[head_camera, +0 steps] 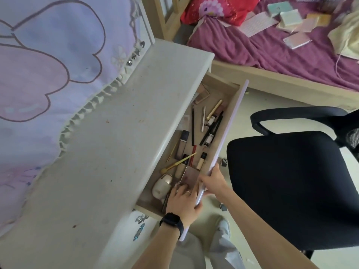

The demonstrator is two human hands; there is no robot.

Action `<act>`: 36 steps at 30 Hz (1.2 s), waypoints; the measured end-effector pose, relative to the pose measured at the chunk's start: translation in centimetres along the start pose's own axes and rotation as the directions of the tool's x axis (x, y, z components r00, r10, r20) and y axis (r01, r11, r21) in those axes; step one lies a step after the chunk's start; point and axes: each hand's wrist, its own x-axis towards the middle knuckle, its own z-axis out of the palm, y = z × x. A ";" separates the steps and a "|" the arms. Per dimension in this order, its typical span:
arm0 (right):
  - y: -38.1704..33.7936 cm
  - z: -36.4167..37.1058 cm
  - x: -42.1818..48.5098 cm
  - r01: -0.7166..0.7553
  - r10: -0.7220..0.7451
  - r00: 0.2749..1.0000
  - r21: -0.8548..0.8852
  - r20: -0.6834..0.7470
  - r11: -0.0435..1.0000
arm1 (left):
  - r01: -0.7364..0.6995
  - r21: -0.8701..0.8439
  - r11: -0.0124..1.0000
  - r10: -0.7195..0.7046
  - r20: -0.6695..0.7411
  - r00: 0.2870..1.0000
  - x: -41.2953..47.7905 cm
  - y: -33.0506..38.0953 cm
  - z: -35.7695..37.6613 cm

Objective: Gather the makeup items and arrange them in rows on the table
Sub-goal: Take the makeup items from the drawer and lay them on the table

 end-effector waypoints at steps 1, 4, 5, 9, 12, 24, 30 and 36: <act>0.1 0.1 0.1 0.003 -0.003 1.000 -0.001 -0.009 1.000 | 0.000 0.000 1.000 0.000 -0.002 1.000 0.0 -0.1 0.3; 0.1 0.8 0.2 0.030 -0.031 0.999 -0.023 -0.045 0.999 | -0.018 0.001 1.000 0.018 -0.083 0.996 -0.1 -0.9 0.4; -0.1 1.2 0.1 0.031 -0.032 0.998 -0.033 -0.046 0.999 | -0.027 -0.005 1.000 0.026 -0.081 0.996 -0.2 -1.3 0.3; -1.1 2.8 -0.5 0.039 -0.040 0.999 -0.018 -0.024 0.999 | -0.032 0.020 0.999 0.034 -0.092 0.995 -0.8 -3.1 -1.2; -2.0 3.3 -0.2 0.058 -0.058 0.998 -0.018 0.001 0.998 | 0.046 -0.038 0.998 -0.048 -0.030 0.998 -0.9 -3.4 -1.7; -2.0 2.7 0.5 0.104 -0.102 0.994 -0.097 0.025 0.990 | 0.092 -0.061 0.994 -0.099 -0.122 0.988 -0.7 -3.2 -1.7; -2.3 1.8 -0.4 0.131 -0.127 0.991 -0.258 0.031 0.957 | 0.394 -0.328 0.858 -0.405 0.037 0.913 -1.7 -4.2 -1.9; -1.9 2.9 -3.0 0.392 -0.773 0.610 -0.783 -0.172 0.484 | 0.561 -0.311 0.767 -0.471 0.323 0.821 -2.1 -6.4 -1.9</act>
